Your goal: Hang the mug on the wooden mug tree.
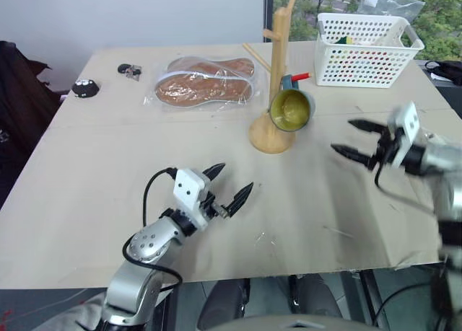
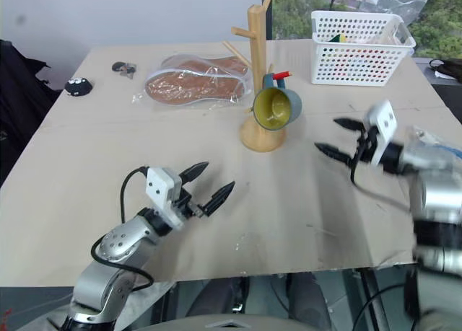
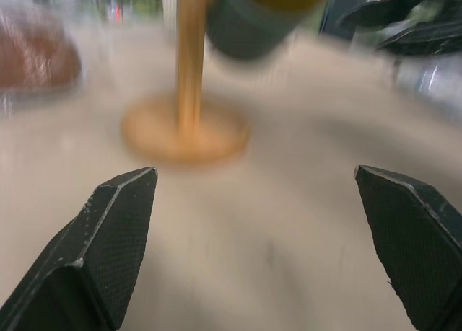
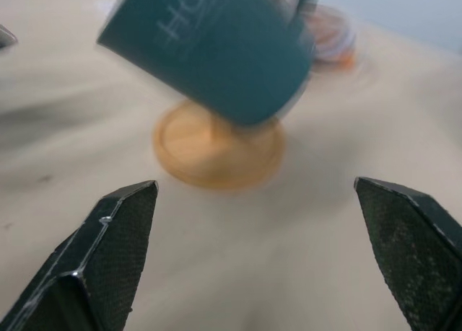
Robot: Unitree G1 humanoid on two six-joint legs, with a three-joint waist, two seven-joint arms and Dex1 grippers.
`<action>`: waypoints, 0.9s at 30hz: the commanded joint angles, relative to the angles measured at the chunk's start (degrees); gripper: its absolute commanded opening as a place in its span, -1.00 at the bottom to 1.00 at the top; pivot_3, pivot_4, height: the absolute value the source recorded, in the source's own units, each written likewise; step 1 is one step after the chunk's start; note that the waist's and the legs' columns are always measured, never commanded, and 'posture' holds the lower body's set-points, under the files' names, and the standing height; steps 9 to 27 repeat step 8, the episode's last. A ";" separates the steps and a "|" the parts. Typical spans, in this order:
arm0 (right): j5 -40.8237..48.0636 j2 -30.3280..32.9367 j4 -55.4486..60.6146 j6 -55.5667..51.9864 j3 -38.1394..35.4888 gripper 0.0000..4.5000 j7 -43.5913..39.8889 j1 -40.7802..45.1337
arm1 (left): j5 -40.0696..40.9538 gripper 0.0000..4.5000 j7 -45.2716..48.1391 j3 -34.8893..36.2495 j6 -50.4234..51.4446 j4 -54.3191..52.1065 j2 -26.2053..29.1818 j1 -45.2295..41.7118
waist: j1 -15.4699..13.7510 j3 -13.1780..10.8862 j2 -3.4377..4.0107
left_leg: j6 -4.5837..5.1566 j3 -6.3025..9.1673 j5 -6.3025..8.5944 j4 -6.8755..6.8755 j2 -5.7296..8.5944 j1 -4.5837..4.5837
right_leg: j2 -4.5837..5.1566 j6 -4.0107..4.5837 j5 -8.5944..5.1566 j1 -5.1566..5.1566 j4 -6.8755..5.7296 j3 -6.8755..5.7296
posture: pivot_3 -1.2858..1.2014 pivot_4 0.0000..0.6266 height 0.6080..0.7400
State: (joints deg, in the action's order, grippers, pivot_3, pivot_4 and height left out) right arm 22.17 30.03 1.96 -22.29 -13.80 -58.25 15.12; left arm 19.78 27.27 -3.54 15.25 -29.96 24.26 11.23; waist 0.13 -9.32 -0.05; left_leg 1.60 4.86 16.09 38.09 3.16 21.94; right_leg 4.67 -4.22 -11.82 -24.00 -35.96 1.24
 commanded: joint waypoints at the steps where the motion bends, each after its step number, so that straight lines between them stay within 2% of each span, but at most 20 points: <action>1: 2.54 -2.52 11.41 1.76 -2.02 0.96 4.66 -9.91 | -1.84 1.00 0.71 0.36 -1.60 -2.00 1.13 2.55 | 0.05 -0.02 0.10 | 0.22 -0.10 0.10 0.00 0.08 0.02 | 0.04 -0.01 0.01 -0.04 0.03 0.11 | 0.03 -0.52 1.00; 4: 1.36 -5.62 15.28 5.71 -1.12 0.96 7.43 -19.36 | -2.35 1.00 1.50 1.05 -2.15 -2.01 2.12 5.21 | 0.05 0.22 -0.18 | 0.27 0.01 0.16 0.03 -0.05 -0.26 | -0.07 -0.03 -0.01 0.30 0.08 -0.04 | 0.03 -0.52 1.00; 8: -0.03 -5.31 15.33 9.20 -0.15 0.96 8.19 -22.89 | -2.01 1.00 0.99 1.75 -1.44 -2.02 1.44 5.91 | 0.35 0.18 -0.12 | 0.28 -0.11 0.15 0.22 -0.05 -0.28 | -0.07 -0.11 0.06 0.35 0.06 0.05 | 0.03 -0.52 1.00; 27: -0.03 -5.31 15.33 9.20 -0.15 0.96 8.19 -22.89 | -2.01 1.00 0.99 1.75 -1.44 -2.02 1.44 5.91 | 0.35 0.18 -0.12 | 0.28 -0.11 0.15 0.22 -0.05 -0.28 | -0.07 -0.11 0.06 0.35 0.06 0.05 | 0.03 -0.52 1.00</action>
